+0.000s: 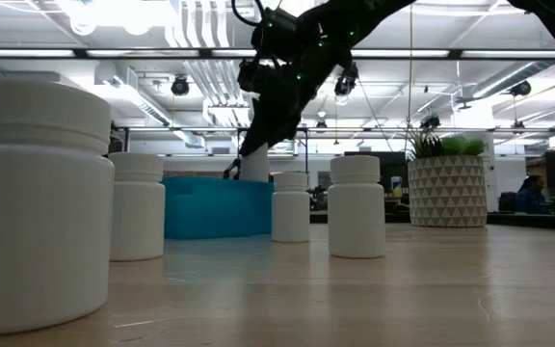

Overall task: Pick and place pill bottles into a basket
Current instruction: Put the right white pill bottle into the blue container

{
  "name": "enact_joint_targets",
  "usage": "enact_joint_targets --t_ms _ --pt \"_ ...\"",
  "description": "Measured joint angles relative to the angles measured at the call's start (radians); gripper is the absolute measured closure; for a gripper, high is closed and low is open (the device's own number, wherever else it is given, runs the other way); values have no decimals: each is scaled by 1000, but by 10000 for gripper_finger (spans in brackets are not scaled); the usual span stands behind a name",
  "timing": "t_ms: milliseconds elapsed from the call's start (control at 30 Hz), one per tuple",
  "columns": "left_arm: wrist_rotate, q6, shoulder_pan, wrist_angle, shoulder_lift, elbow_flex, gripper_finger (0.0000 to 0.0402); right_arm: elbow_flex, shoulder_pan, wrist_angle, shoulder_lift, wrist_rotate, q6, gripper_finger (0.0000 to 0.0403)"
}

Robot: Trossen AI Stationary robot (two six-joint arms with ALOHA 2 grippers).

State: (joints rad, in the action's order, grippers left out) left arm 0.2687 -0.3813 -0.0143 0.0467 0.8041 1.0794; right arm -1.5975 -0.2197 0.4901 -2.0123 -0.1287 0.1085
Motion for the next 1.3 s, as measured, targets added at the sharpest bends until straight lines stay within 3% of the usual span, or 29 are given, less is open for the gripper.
enact_joint_targets --t_ms 1300 --pt "0 0 0 -1 0 0 402 87 6 -82 -46 -11 -31 255"
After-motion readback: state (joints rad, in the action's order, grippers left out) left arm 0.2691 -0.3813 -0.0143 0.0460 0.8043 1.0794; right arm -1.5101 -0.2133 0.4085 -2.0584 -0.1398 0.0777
